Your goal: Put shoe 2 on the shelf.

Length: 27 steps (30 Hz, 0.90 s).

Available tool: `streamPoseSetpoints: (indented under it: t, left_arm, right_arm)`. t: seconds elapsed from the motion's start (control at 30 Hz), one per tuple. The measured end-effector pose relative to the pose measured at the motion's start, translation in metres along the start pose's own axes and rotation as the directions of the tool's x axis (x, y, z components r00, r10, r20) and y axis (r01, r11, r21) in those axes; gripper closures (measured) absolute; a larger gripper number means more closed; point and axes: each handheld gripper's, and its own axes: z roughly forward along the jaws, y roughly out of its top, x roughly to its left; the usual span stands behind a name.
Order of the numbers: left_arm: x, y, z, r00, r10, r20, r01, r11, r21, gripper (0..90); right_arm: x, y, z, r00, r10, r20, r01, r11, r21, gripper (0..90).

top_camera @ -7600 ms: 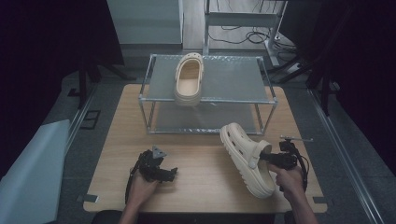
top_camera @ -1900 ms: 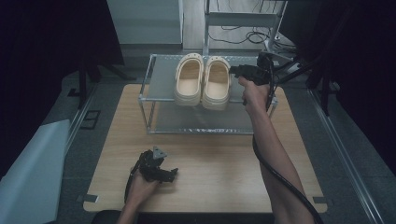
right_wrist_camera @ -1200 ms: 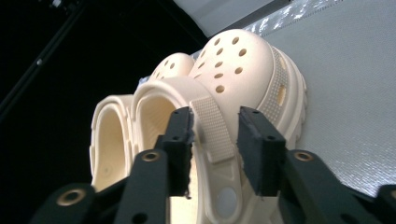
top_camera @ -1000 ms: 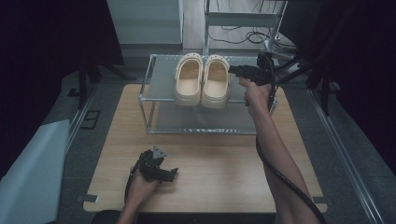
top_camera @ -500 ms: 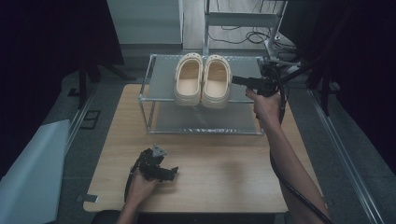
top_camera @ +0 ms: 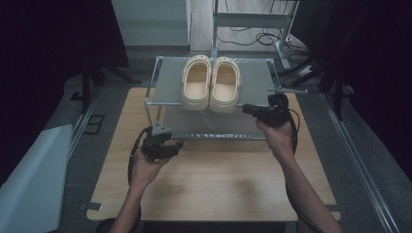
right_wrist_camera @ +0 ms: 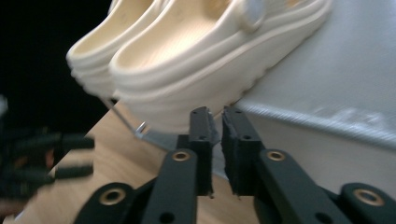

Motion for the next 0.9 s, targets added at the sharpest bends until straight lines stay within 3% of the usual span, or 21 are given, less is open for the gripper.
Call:
streamPoseSetpoints:
  t: [0.17, 0.33, 0.43, 0.53, 0.67, 0.8, 0.9]
  left_arm:
    - [-0.003, 0.026, -0.003, 0.9999, 0.017, 0.004, -0.017, 0.9990, -0.040, 65.8]
    - [0.001, 0.050, -0.006, 0.9995, 0.016, -0.029, -0.019, 0.9961, -0.086, 71.6]
    - [0.005, 0.063, -0.005, 0.9986, 0.009, -0.053, -0.014, 0.9947, -0.102, 72.6]
    - [0.008, 0.073, -0.001, 0.9988, 0.004, -0.049, -0.009, 0.9950, -0.099, 72.8]
    - [0.008, 0.078, 0.002, 0.9986, 0.012, -0.052, -0.017, 0.9952, -0.097, 73.3]
    - [0.010, 0.078, 0.005, 0.9997, -0.012, -0.021, 0.009, 0.9944, -0.106, 73.3]
    - [0.009, 0.081, 0.009, 0.9995, -0.007, -0.030, 0.004, 0.9950, -0.100, 73.1]
  right_arm:
    - [0.012, -0.017, 0.006, 0.9981, -0.018, -0.060, 0.020, 0.999, 0.025, 89.2]
    - [0.025, -0.022, 0.011, 0.9941, -0.039, -0.101, 0.043, 0.998, 0.035, 89.4]
    - [0.033, -0.021, 0.017, 0.9942, -0.074, -0.079, 0.076, 0.997, 0.028, 88.9]
    - [0.037, -0.018, 0.021, 0.9943, -0.095, -0.049, 0.096, 0.995, 0.026, 87.7]
    - [0.036, -0.016, 0.025, 0.9961, -0.080, -0.038, 0.081, 0.997, 0.014, 87.9]
    - [0.033, -0.015, 0.025, 0.9971, -0.070, -0.032, 0.070, 0.998, 0.009, 88.5]
    - [0.029, -0.013, 0.028, 0.9984, -0.054, -0.013, 0.054, 0.999, 0.004, 88.7]
